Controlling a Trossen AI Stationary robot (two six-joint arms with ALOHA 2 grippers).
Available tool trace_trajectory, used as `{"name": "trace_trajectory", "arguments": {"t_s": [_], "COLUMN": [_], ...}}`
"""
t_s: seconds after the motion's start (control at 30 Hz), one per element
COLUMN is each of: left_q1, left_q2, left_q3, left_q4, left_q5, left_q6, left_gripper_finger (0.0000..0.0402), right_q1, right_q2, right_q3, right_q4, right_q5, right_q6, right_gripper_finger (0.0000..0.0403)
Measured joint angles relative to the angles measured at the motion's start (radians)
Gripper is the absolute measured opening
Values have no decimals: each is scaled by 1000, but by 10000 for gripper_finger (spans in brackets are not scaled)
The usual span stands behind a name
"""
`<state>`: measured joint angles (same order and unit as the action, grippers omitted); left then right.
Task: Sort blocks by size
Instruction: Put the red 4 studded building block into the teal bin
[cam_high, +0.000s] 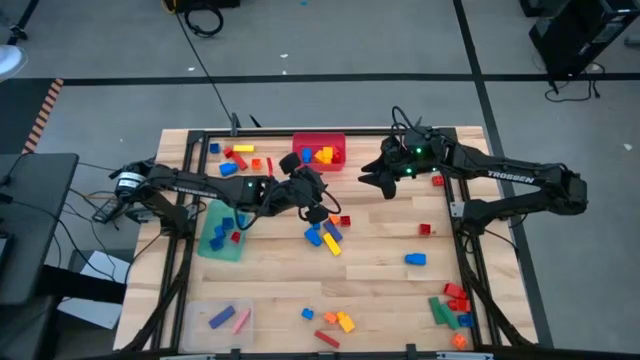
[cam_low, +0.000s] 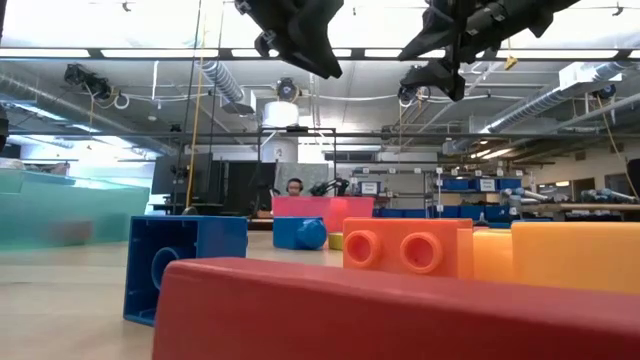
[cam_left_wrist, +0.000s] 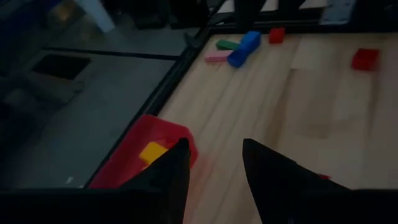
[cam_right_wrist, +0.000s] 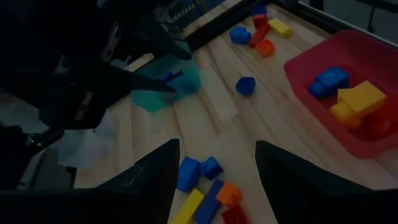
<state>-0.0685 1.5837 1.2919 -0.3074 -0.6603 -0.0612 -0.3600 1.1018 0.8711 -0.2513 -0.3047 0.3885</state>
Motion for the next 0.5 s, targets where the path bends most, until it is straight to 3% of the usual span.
{"name": "trace_trajectory", "arguments": {"t_s": [0.1, 0.23, 0.5], "left_q1": [0, 0, 0], "left_q2": [0, 0, 0], "left_q3": [0, 0, 0], "left_q4": [4, 5, 4], "left_q5": [26, 32, 34], "left_q6": [0, 0, -49], "left_gripper_finger": [155, 155, 155], "right_q1": [19, 86, 243], "right_q2": [15, 60, 248], "right_q3": [0, 0, 0], "right_q4": [-8, -48, -56], "right_q5": [1, 18, 198], "right_q6": [-72, -287, -417], "right_gripper_finger": [225, 224, 232]}}
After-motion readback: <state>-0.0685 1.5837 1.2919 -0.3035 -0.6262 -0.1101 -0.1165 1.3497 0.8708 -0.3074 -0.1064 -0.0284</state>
